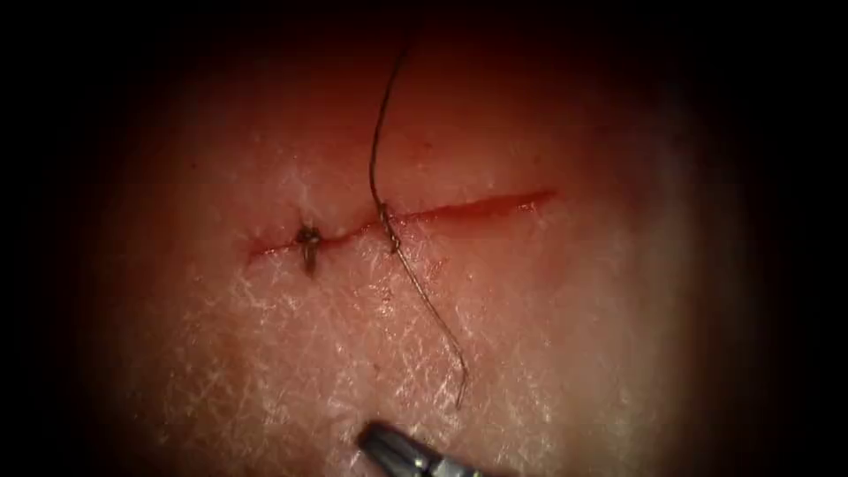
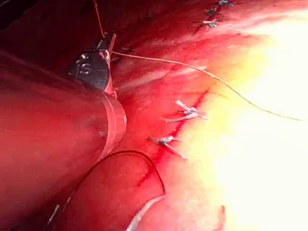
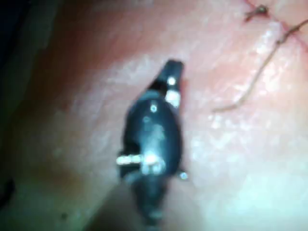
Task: Wound Closure
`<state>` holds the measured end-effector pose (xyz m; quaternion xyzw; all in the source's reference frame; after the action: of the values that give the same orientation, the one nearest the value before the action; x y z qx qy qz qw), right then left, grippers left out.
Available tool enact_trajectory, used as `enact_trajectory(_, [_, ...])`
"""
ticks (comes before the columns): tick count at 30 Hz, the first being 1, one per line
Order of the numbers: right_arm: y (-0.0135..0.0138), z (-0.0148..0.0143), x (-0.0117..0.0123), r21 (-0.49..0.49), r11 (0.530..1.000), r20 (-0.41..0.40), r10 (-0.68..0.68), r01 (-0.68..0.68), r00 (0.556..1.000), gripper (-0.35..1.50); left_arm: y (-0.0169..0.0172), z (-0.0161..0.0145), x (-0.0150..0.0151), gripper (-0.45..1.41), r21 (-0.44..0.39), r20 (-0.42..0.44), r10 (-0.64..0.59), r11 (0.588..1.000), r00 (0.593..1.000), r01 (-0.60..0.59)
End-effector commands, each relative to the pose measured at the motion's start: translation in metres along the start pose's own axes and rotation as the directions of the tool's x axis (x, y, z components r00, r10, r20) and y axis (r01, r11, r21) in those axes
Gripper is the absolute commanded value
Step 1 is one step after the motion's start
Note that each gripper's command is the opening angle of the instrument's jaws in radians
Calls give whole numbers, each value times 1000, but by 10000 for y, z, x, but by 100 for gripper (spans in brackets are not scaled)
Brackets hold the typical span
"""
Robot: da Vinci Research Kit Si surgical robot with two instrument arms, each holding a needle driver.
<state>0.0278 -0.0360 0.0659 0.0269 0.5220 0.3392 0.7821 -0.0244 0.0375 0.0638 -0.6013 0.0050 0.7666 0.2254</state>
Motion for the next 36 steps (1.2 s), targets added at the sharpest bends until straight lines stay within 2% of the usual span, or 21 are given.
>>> enact_trajectory(1, [8,8,2,-3,1000,0,6,-6,1000,19,8,-1,2,-45,-7,-19,1,1000,1000,-1])
enact_trajectory(2, [8,8,2,-3,1000,0,6,-6,1000,19,8,-1,2,-45,-7,-19,1,1000,1000,-1])
enact_trajectory(5, [22,15,5,10,1000,12,11,-11,1000,59,25,-16,14,-45,-15,-41,-8,1000,999,7])
enact_trajectory(7, [31,19,8,21,1000,24,14,-14,1000,78,35,-28,26,-45,-21,-57,-11,1000,998,10])
enact_trajectory(9, [42,22,13,48,999,32,19,-21,999,79,43,-40,39,-45,-27,-69,-10,1000,998,8])
enact_trajectory(10, [53,23,22,60,998,37,27,-29,999,71,53,-53,55,-45,-30,-89,-17,999,996,14])
enact_trajectory(11, [53,23,22,60,998,37,27,-29,999,71,53,-53,55,-45,-30,-89,-17,999,996,14])
enact_trajectory(14, [69,29,36,90,995,32,28,-30,999,32,80,-69,71,-45,-36,-104,-19,999,994,16])
enact_trajectory(15, [74,32,41,92,995,29,25,-28,999,29,91,-72,73,-45,-38,-104,-20,999,994,16])
enact_trajectory(19, [96,50,51,96,995,30,25,-28,999,26,143,-87,78,-45,-48,-108,-11,999,994,6])
enact_trajectory(24, [120,83,50,117,993,20,14,-16,1000,20,203,-109,78,-45,-61,-113,7,998,994,-14])
enact_trajectory(31, [134,109,46,137,990,10,-15,14,1000,9,230,-125,76,-45,-78,-118,0,997,993,-9])
enact_trajectory(36, [146,119,41,130,991,5,-21,20,1000,7,259,-140,58,-45,-85,-114,-27,996,993,18])
